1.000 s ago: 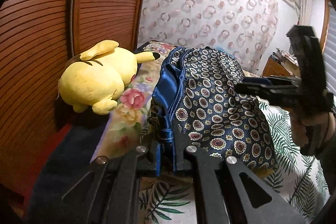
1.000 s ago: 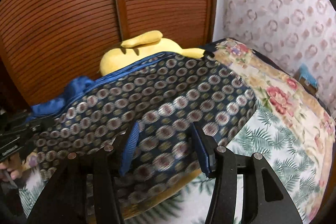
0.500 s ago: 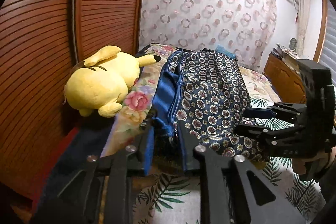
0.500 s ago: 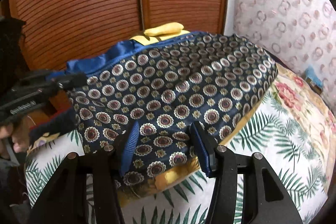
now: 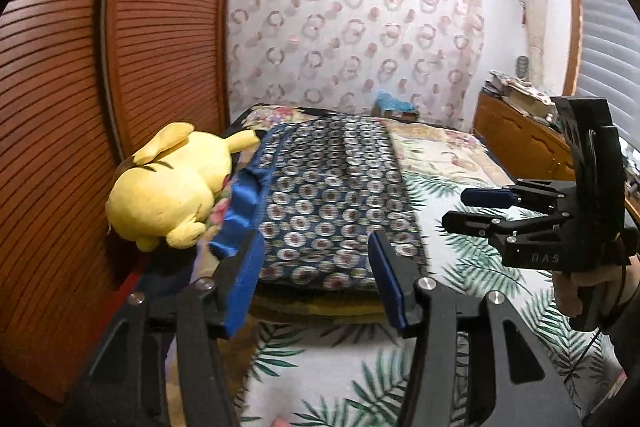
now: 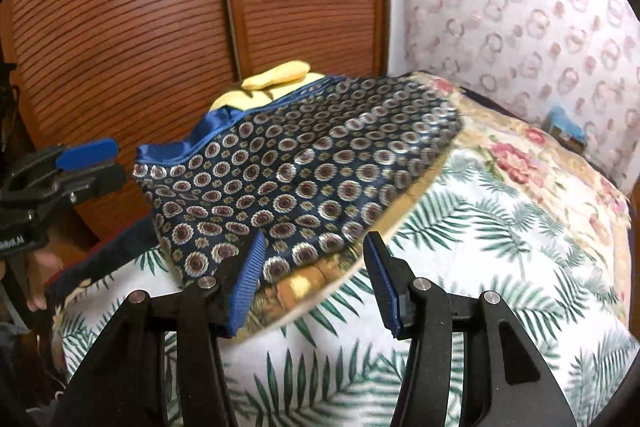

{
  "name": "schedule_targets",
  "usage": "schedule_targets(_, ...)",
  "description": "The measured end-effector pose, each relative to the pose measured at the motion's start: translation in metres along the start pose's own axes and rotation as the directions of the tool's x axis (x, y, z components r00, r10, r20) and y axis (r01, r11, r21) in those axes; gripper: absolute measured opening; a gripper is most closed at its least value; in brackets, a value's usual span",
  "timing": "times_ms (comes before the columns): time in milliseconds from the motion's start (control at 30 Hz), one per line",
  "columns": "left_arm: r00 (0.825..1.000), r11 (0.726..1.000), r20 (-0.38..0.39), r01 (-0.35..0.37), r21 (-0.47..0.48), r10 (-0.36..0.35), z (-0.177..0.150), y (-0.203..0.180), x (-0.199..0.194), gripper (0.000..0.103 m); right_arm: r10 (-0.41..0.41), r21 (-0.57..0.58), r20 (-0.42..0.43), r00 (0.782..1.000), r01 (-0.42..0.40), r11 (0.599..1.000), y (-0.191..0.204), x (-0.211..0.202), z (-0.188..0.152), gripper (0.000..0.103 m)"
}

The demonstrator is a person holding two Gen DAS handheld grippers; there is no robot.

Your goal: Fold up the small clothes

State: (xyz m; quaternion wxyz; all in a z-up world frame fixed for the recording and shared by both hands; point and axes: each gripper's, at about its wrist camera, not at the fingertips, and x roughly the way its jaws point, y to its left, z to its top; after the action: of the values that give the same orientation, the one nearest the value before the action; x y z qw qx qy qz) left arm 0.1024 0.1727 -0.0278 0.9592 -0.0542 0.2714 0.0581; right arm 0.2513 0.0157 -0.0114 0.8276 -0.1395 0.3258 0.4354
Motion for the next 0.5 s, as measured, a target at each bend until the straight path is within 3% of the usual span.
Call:
schedule_targets(167,1.0,1.0,-0.012,0.009,0.015,-0.009,-0.002,-0.02,0.0,0.053,-0.068,0.049,0.029,0.997,0.066,0.997,-0.008,-0.036,-0.021,0.054)
schedule_targets(500,0.997,0.993,-0.03,0.069,0.099,-0.066,-0.008,-0.086,-0.004,0.053,-0.235,0.207,0.088,0.968,0.213,0.955,-0.03,-0.116,-0.072,0.083)
